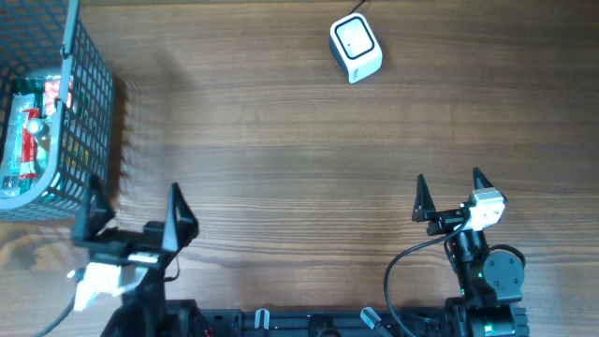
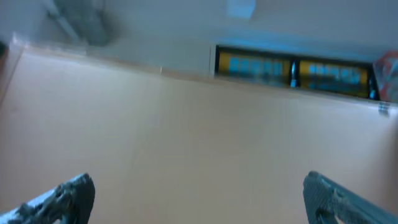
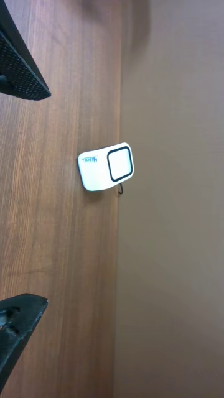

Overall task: Scan the item barcode
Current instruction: 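Move the left gripper into the basket toward the oil bottle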

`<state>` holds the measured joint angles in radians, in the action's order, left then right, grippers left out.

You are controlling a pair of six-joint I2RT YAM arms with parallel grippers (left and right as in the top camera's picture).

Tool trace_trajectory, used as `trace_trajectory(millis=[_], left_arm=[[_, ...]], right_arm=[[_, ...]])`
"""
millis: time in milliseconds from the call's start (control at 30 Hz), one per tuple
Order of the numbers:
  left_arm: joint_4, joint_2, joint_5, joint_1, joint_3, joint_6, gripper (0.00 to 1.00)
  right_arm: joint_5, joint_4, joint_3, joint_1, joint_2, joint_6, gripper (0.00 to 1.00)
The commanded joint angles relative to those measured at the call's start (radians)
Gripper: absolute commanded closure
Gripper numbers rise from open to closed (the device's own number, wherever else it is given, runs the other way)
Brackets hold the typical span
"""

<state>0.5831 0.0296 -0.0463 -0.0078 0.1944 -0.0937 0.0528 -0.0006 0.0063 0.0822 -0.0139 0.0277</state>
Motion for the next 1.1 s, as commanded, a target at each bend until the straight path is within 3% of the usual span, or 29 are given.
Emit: trace_trajectory(millis=[0,333,500,800,867,967,1067], left_arm=[[-0.149,0.074,-0.010,0.004,0.297,0.038,0.00],[-1.168,0.640,-0.015,0.004,1.370,0.091,0.00],[-1.471,0.862,-0.008,0.004,1.659,0.193,0.00],[-1.454,0.998,-0.005,0.004,1.670,0.201,0.00],[-1.428,1.012,0.139,0.005,1.670,0.221,0.05],[-1.392,1.068,0.478,0.006,1.670,0.222,0.04],[-1.387,1.139,0.670,0.028,1.670,0.277,0.02]], right_arm=[[0.016,0.002,-0.001,-0.005,0.003,-0.009,0.00],[0.016,0.002,-0.001,-0.005,0.003,-0.009,0.00],[0.016,0.002,-0.001,-0.005,0.003,-0.009,0.00],[0.016,0.002,-0.001,-0.005,0.003,-0.009,0.00],[0.016,0.002,-0.001,-0.005,0.003,-0.009,0.00],[0.016,0.002,-0.001,-0.005,0.003,-0.009,0.00],[0.016,0.002,-0.001,-0.005,0.003,-0.008,0.00]])
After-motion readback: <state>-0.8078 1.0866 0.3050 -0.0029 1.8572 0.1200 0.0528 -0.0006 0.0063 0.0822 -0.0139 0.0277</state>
